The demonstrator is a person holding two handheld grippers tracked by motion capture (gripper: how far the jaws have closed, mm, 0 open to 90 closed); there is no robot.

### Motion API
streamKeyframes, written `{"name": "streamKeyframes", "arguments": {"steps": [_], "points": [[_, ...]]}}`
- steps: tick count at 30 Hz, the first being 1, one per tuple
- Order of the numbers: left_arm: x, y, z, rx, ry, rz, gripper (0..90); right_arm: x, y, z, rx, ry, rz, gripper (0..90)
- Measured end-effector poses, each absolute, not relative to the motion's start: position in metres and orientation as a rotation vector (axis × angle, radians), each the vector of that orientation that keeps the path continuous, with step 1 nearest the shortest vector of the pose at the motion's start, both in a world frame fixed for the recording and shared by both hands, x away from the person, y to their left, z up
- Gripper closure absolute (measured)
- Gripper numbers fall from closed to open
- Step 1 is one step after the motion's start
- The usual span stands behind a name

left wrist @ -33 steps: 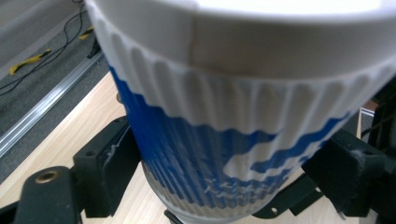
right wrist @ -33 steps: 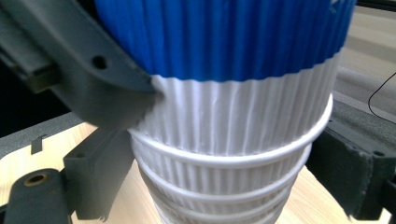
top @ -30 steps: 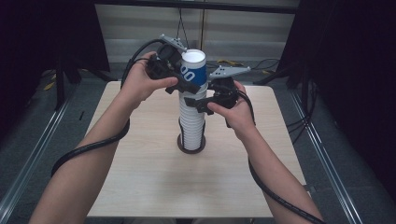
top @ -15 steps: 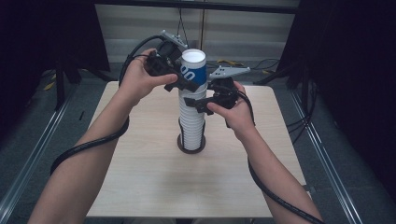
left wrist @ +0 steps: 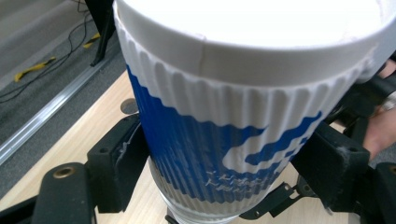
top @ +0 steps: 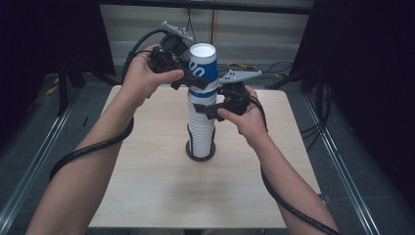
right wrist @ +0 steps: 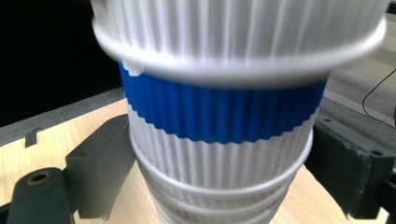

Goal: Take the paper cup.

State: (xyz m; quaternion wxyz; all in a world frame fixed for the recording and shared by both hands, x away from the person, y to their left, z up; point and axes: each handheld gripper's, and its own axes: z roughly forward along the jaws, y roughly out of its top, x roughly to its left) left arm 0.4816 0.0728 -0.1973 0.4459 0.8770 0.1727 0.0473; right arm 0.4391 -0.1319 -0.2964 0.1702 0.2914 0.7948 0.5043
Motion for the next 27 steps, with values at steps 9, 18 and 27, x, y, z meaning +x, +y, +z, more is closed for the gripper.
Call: {"name": "streamKeyframes", "arguments": {"steps": [9, 18, 27], "points": [[0.480, 0.080, -0.187, 2.148, 0.433, 0.119, 22.0, 0.439, -0.131, -0.297, 0.835, 2.257, 1.429, 12.1], [0.480, 0.082, -0.176, 2.131, 0.442, 0.118, 22.2, 0.439, -0.132, -0.298, 0.840, 2.260, 1.434, 12.2], [0.480, 0.083, -0.173, 2.122, 0.445, 0.119, 22.3, 0.439, -0.132, -0.299, 0.846, 2.259, 1.431, 12.3]]}}
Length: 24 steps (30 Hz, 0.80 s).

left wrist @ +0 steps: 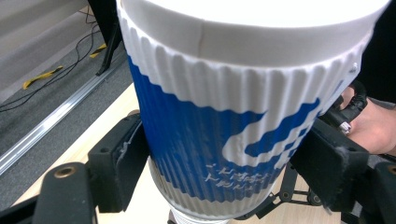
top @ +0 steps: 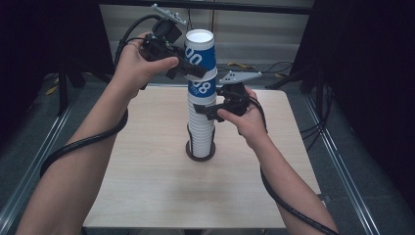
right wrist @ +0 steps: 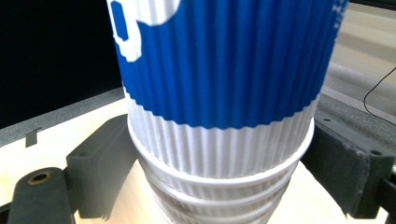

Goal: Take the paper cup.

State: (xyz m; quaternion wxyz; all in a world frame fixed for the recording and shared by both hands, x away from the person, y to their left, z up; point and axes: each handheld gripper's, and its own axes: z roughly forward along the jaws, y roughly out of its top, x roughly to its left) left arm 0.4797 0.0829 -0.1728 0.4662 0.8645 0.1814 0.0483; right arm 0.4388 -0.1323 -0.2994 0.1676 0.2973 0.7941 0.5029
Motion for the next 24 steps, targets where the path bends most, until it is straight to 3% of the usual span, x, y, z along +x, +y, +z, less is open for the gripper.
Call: {"name": "streamKeyframes", "arguments": {"steps": [24], "points": [[0.476, 0.110, -0.158, 2.079, 0.459, 0.145, 22.5, 0.439, -0.133, -0.302, 0.844, 2.274, 1.423, 12.3]]}}
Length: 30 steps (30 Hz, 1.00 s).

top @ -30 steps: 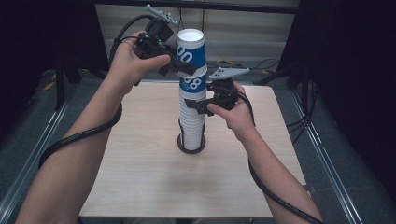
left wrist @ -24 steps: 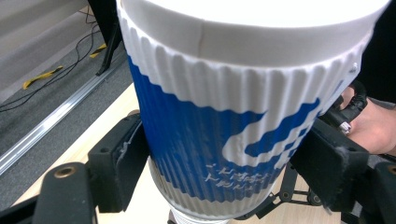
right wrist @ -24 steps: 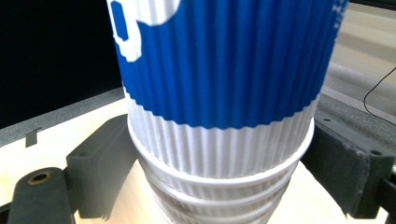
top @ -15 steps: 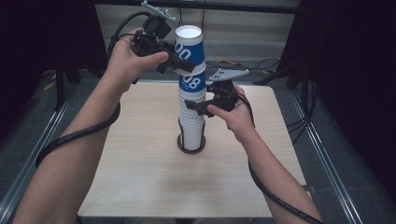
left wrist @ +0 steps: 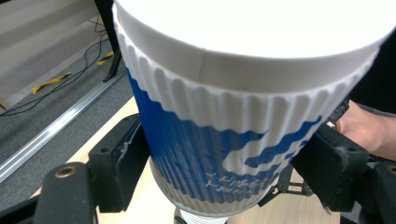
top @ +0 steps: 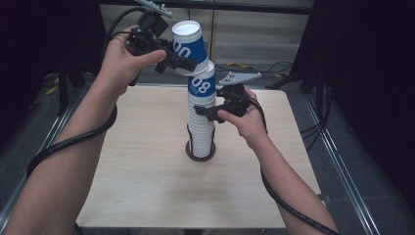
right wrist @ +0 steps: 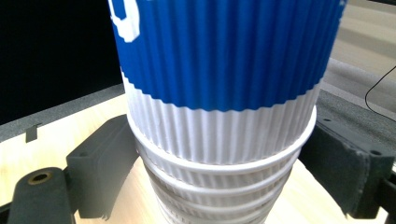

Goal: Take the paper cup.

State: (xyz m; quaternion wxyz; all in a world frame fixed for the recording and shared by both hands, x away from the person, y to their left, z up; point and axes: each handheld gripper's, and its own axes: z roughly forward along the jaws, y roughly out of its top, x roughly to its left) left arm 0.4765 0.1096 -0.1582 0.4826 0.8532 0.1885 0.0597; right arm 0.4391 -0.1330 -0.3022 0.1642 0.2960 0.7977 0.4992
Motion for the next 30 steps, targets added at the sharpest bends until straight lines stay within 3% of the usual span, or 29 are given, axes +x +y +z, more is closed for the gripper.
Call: {"name": "streamKeyframes", "arguments": {"steps": [12, 30], "points": [[0.472, 0.139, -0.167, 2.067, 0.491, 0.161, 22.6, 0.438, -0.134, -0.302, 0.852, 2.281, 1.414, 12.3], [0.475, 0.181, -0.216, 2.066, 0.577, 0.149, 22.6, 0.435, -0.136, -0.302, 0.839, 2.276, 1.413, 12.3]]}}
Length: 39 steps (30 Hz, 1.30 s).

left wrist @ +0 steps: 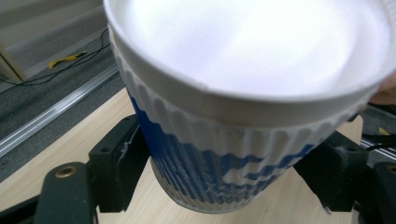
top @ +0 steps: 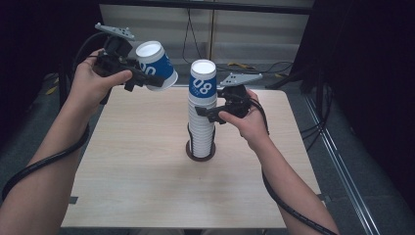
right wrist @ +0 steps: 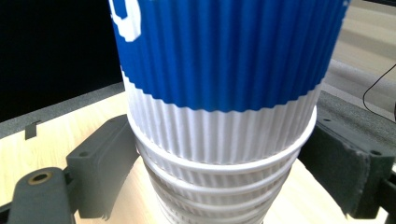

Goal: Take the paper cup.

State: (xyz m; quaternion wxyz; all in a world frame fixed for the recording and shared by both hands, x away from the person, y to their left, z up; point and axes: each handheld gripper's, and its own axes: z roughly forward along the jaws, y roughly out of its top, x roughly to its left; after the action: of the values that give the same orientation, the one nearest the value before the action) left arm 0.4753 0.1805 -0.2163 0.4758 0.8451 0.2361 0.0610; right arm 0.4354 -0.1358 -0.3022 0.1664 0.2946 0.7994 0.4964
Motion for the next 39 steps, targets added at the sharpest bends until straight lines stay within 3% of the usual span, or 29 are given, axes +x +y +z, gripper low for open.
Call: {"name": "streamKeyframes", "arguments": {"steps": [23, 39], "points": [[0.465, 0.180, -0.275, 2.152, 0.582, 0.133, 22.6, 0.420, -0.155, -0.311, 0.816, 2.251, 1.425, 12.4], [0.453, 0.181, -0.313, 2.198, 0.578, 0.118, 22.6, 0.399, -0.178, -0.335, 0.848, 2.288, 1.382, 12.6]]}}
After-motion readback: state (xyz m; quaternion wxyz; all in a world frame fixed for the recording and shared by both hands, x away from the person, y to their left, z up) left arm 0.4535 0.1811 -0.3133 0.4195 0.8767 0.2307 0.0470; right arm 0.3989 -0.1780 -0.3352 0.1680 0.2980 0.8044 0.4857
